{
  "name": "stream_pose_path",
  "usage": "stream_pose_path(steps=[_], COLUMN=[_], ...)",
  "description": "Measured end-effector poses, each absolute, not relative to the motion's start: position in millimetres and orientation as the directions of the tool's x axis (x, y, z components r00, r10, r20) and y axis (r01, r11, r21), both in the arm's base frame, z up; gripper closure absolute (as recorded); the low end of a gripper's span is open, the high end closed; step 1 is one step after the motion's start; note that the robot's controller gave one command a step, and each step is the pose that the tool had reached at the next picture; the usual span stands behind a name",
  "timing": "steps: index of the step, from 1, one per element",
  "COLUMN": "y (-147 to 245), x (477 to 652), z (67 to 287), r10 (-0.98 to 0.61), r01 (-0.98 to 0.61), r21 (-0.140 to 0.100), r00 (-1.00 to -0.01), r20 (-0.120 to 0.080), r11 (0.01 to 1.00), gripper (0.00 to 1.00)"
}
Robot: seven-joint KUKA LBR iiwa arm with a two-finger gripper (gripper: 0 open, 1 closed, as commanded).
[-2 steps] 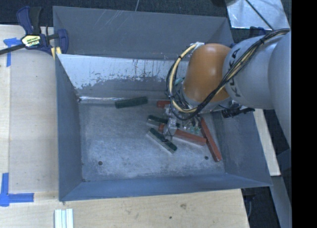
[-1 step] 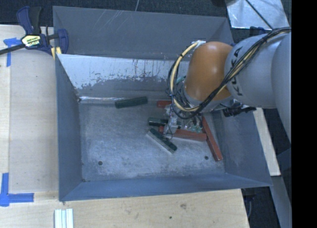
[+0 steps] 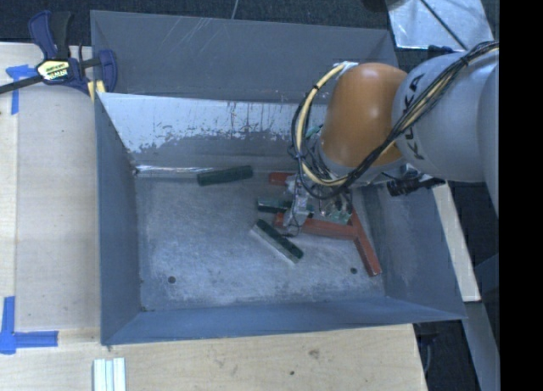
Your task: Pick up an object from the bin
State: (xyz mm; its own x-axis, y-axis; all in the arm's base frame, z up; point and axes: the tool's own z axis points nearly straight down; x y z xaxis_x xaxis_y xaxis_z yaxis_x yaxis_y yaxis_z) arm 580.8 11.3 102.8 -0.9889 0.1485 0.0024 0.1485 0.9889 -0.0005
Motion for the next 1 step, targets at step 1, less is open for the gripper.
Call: stream_pose_path(steps=[1], y=[11.5], x=[582.2], z=[119.9], r10=[0.148], r01=[0.148], r21=[0.001], r00=[-0.989], r20=[-0.002], r11=[0.989], gripper=[1.00])
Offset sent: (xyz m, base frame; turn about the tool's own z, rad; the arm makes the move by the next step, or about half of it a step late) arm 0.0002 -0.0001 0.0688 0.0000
